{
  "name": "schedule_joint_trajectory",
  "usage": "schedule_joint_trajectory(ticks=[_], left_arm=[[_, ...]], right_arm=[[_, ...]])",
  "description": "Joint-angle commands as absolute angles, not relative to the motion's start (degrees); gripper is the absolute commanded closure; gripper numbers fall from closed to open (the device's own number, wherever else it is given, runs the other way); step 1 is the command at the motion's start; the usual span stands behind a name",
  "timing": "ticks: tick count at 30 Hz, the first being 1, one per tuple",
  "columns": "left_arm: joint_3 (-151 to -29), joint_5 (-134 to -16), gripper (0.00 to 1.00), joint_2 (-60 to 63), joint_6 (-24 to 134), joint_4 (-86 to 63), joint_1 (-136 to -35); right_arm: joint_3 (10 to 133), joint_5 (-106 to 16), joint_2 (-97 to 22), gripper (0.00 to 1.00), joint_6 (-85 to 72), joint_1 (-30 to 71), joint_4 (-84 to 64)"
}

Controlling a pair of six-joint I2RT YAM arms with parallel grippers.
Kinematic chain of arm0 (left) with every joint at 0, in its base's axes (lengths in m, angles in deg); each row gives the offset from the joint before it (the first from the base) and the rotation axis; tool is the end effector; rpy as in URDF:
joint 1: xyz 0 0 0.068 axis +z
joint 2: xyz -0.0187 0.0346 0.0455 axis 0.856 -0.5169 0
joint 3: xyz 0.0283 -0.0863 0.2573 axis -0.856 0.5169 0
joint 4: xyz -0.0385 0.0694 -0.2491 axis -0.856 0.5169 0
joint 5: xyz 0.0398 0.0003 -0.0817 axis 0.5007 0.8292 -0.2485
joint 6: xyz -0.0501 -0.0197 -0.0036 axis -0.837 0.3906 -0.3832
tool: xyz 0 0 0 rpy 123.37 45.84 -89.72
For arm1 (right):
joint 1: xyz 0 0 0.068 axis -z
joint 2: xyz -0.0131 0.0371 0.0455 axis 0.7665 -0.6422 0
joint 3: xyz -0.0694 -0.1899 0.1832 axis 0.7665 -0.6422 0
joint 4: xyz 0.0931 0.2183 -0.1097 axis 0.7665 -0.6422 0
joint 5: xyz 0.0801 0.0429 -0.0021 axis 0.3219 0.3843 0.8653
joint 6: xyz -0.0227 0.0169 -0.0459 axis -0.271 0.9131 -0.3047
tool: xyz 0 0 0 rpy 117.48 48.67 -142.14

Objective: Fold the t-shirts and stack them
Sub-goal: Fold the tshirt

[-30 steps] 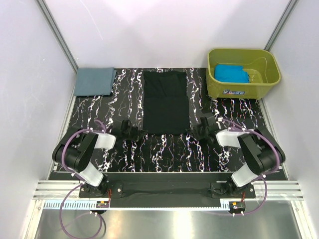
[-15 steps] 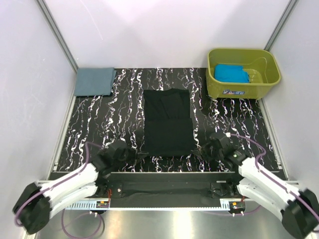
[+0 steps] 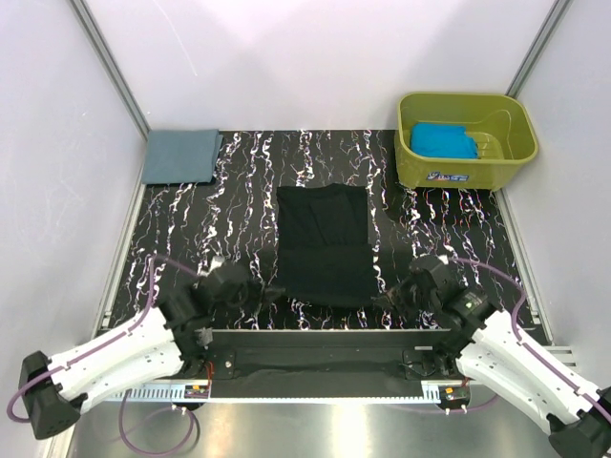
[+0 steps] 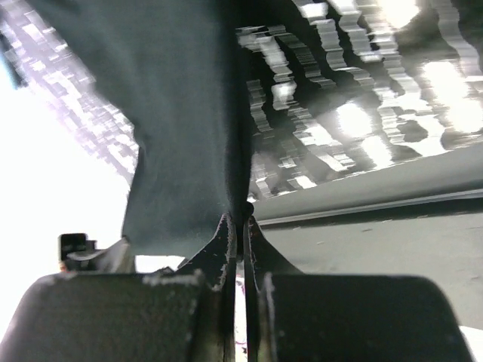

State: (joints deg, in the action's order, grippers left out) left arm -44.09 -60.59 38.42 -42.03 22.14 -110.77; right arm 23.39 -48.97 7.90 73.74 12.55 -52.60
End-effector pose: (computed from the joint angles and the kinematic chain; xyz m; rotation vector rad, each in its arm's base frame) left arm 0.0920 -0.1113 0.2089 -1.3334 2.3428 -1.1025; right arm 0.0984 0.0785 0.2074 1.1217 2.5051 0.8907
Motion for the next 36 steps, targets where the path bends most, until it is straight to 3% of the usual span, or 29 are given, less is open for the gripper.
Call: schedule_joint_trajectory(ticks=[1,4,9,16,29,36], left_arm=[[-55.84,-52.46,1.0,33.28,-32.76,26.12,-110.29],[-65.5,-54.73,1.0,26.95,-24.51,26.23,-104.26],[-69.13,-65.35,1.0,17.37,-15.19,20.79,-90.97],[-84.14,-72.84,1.0,-1.25,-4.81,17.88,-79.46],[-109.1,-76.98,1.0,-27.35,2.85,17.79,-72.59],[-116.86,-76.45,1.0,-34.67,4.52,17.79,-71.09]], right_arm=[[31.61,-52.04,4.22,1.0,69.46,12.69,-54.18],[37.15,-49.95,-2.37,1.0,63.6,16.28,-51.81],[47.0,-37.74,-19.94,1.0,51.62,31.74,-46.19],[65.63,-31.13,-41.13,1.0,44.75,36.94,-44.6],[87.08,-26.29,-65.29,1.0,41.76,43.36,-44.16],[97.46,-24.44,-74.46,1.0,37.28,44.24,-45.22]])
